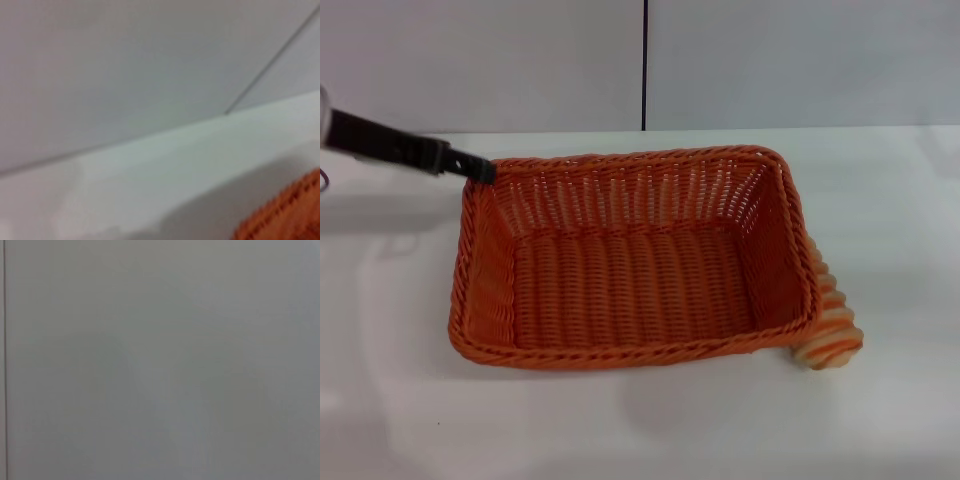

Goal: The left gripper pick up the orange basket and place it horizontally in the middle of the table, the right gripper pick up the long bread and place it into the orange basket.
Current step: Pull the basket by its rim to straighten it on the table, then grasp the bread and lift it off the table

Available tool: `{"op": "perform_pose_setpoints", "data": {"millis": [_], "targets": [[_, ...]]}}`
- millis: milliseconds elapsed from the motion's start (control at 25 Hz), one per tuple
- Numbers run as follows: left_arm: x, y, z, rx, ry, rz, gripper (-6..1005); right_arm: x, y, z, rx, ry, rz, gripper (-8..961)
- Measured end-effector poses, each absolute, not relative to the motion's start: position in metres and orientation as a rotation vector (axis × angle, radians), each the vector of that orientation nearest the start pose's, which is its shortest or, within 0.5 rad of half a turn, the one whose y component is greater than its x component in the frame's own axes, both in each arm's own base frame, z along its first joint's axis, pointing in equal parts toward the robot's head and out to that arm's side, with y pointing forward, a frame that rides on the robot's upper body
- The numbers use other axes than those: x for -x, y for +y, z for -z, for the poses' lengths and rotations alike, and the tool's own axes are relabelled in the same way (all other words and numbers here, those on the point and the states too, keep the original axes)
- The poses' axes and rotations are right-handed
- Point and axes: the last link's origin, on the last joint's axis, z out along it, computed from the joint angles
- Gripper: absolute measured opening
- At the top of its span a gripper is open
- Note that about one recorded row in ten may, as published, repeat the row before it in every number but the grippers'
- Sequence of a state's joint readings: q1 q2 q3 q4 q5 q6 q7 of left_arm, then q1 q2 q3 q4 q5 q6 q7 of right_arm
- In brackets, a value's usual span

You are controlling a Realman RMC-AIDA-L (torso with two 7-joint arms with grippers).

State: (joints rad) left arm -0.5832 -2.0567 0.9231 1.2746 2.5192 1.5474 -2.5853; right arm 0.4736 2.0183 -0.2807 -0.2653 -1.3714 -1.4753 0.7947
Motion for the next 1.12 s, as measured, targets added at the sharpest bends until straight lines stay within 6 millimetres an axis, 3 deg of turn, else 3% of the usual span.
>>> {"op": "perform_pose_setpoints", "data": {"millis": [360,560,720,880,1120], "targets": [[0.229,0.382,-0.122,2.203,-1.208,0.076,824,-0.326,0.332,-0.083,1.728,0.472,-1.052,556],[0.232,0.374,-0.14,2.212,-1.097,0.289,823,-0.327,0.329,-0.096,1.889,0.56,-0.96,556],[0.238,0.362,-0.146,2.243,-0.961,0.561,823,-0.321,0.334,-0.117,2.074,0.747,-0.744,556],[0.252,0.348,-0.143,2.239,-0.825,0.735,823,-0.305,0.337,-0.131,2.225,0.929,-0.412,556],[0.275,0.33,-0.132,2.207,-0.718,0.858,822,-0.26,0.339,-0.121,2.473,1.186,-0.09,556]]}}
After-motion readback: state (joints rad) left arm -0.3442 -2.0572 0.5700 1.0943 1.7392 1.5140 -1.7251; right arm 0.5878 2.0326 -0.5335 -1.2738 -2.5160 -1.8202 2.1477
